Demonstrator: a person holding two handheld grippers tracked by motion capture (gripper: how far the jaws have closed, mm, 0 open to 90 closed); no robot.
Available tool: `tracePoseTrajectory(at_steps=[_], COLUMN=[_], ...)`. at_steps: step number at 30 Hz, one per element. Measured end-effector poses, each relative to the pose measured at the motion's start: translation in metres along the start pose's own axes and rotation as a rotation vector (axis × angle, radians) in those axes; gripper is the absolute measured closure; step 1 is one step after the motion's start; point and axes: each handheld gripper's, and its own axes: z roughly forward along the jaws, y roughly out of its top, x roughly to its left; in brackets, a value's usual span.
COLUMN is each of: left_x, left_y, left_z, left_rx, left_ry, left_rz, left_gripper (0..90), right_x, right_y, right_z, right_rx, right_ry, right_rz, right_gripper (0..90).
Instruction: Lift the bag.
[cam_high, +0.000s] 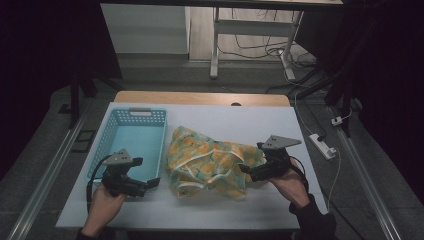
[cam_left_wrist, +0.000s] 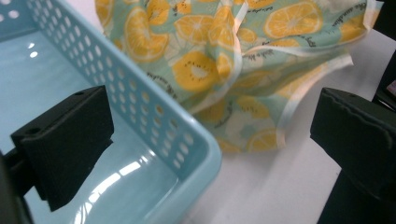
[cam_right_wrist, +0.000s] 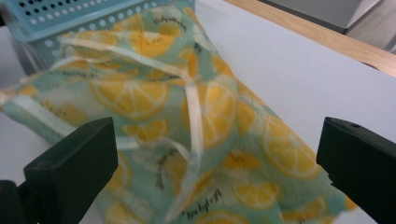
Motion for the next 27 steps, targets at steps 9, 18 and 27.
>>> tracePoseTrajectory(at_steps=[9,18,27], left_x=[-0.002,-0.003,-0.007], left_y=[-0.024,-0.047,-0.069], left_z=[-0.016,-0.031,-0.047], left_rx=[-0.027,-0.025,-0.039], left_ry=[0.011,0.058,0.108], left_rz=[-0.042,-0.067,-0.079], left_gripper=[0.0,0.0,0.0], right_x=[0.003,0.002,-0.001], right_y=[-0.026,-0.050,-0.075], right_z=[-0.013,-0.029,-0.051], right_rx=[0.008,0.000,-0.008], right_ry=[-0.026,-0.058,-0.123], right_rz=[0.023,0.068,0.110], right_gripper=[0.0,0.0,0.0])
